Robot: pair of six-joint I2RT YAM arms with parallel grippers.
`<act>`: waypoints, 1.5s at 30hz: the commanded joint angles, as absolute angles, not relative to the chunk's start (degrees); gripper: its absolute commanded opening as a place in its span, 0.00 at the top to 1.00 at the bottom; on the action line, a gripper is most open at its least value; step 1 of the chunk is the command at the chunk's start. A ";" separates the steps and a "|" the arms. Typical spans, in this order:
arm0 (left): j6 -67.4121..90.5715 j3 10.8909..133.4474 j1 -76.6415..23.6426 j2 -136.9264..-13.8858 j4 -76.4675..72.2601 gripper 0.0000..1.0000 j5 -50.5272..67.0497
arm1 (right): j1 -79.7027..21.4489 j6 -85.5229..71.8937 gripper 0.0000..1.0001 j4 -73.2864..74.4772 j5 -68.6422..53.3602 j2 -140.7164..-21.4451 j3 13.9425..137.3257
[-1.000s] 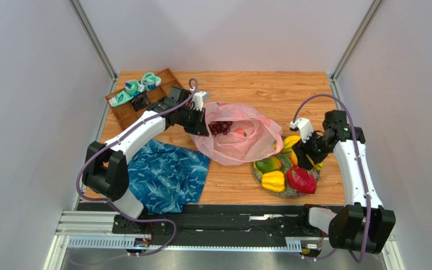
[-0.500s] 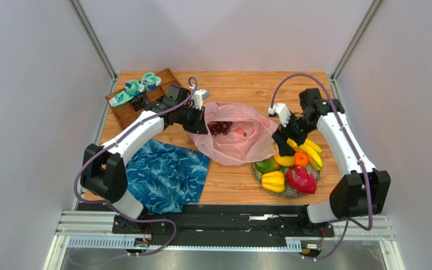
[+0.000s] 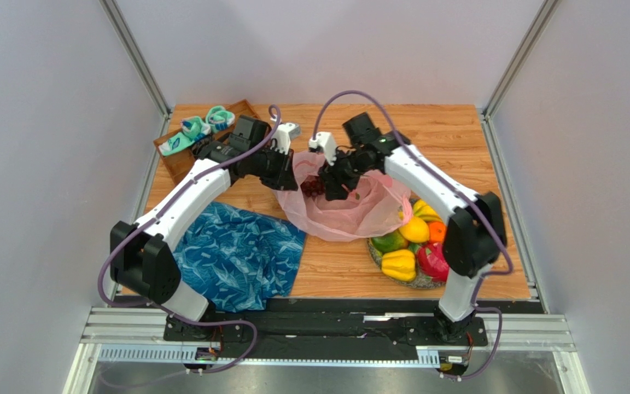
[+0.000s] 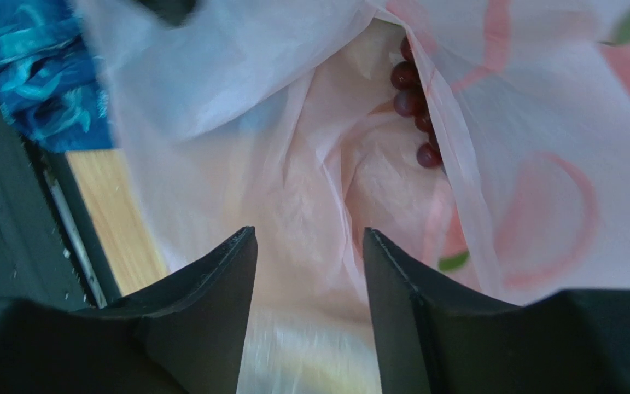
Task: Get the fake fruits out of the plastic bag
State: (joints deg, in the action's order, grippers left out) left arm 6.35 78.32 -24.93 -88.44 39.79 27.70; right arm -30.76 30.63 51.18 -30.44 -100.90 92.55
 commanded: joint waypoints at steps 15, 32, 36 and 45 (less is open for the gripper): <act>1.05 78.65 -20.92 -71.72 48.69 1.00 27.85 | -33.84 9.76 0.28 28.13 -26.97 -116.89 99.05; 1.75 114.99 -32.61 -92.39 40.34 1.00 38.85 | -29.01 2.37 0.20 24.79 -19.51 -110.50 94.05; -2.19 89.65 -31.38 -79.58 45.51 1.00 28.31 | -28.39 2.99 0.19 24.70 -20.74 -106.79 88.43; -0.27 63.38 -25.40 -70.84 46.85 1.00 19.96 | -29.70 3.60 0.22 26.02 -30.67 -111.00 92.89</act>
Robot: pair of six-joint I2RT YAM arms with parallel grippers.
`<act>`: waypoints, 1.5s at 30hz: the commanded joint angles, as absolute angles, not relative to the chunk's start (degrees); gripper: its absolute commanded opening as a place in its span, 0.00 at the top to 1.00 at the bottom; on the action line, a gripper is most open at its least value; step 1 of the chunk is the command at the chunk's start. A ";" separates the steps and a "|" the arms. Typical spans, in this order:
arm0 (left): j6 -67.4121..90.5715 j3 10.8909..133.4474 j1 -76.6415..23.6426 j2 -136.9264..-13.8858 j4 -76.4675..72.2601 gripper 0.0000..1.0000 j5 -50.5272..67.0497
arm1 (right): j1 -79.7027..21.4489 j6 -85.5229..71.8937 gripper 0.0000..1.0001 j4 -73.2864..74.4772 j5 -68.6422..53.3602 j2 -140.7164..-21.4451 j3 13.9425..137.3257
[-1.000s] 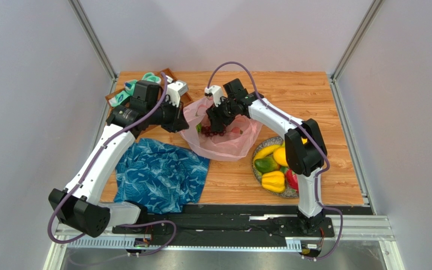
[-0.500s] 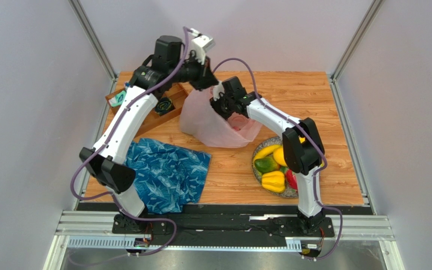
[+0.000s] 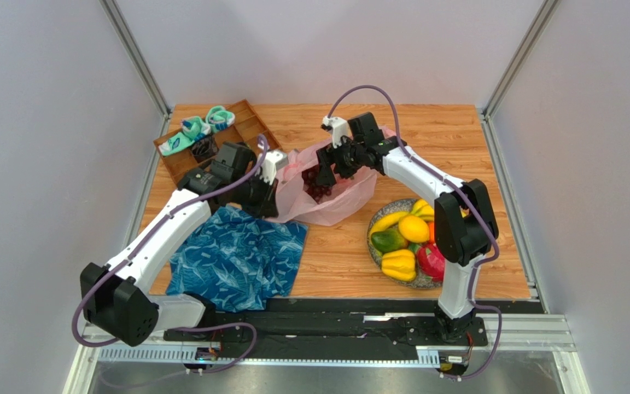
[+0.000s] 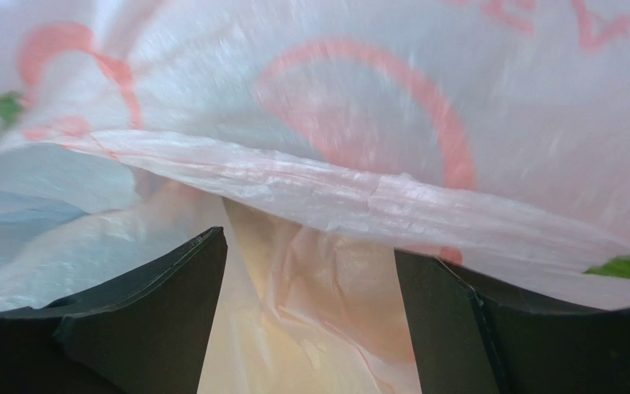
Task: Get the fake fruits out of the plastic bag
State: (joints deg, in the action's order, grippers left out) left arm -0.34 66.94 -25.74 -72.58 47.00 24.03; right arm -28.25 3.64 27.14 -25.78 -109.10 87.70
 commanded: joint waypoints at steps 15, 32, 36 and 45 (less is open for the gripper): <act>3.34 77.22 -16.52 -67.65 46.08 1.00 21.91 | -34.28 6.50 0.21 26.98 -21.90 -112.42 96.16; -3.83 137.48 -19.51 -100.75 40.04 1.00 36.73 | -15.82 20.66 0.14 22.31 1.26 -101.80 97.93; -4.31 116.60 -22.32 -89.32 49.64 1.00 39.81 | -19.85 19.77 0.18 26.72 -7.46 -91.86 78.56; -1.50 70.93 -24.87 -73.39 50.02 1.00 33.15 | -26.98 18.28 0.20 26.90 -14.67 -90.16 67.67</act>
State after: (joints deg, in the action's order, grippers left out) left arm -2.72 76.03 -25.06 -72.38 50.59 36.67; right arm -26.20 18.26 27.14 -10.68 -87.59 66.89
